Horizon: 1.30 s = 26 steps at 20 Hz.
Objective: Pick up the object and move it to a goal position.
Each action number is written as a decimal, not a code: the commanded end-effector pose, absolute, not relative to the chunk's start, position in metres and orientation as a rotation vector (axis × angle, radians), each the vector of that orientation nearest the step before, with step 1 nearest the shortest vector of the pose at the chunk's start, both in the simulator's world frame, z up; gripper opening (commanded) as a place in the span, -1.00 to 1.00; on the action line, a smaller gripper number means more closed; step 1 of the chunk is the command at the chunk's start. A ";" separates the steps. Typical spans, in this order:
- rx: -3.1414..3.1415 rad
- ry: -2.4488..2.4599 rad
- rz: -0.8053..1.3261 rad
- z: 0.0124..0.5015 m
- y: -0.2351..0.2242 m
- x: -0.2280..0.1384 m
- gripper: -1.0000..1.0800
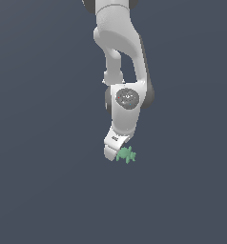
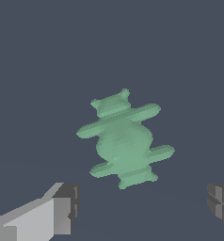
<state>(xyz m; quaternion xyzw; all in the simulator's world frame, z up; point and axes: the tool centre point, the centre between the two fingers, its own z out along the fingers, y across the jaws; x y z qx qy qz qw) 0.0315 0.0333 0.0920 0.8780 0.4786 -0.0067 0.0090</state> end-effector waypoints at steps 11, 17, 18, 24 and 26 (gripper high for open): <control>2.523 1.867 -0.004 0.072 0.050 0.037 0.92; 2.482 1.926 0.000 0.069 0.053 0.038 0.92; 2.480 1.929 0.000 0.068 0.053 0.038 0.92; 2.483 1.924 -0.001 0.062 0.053 0.037 0.92; 2.482 1.926 -0.001 0.055 0.053 0.037 0.92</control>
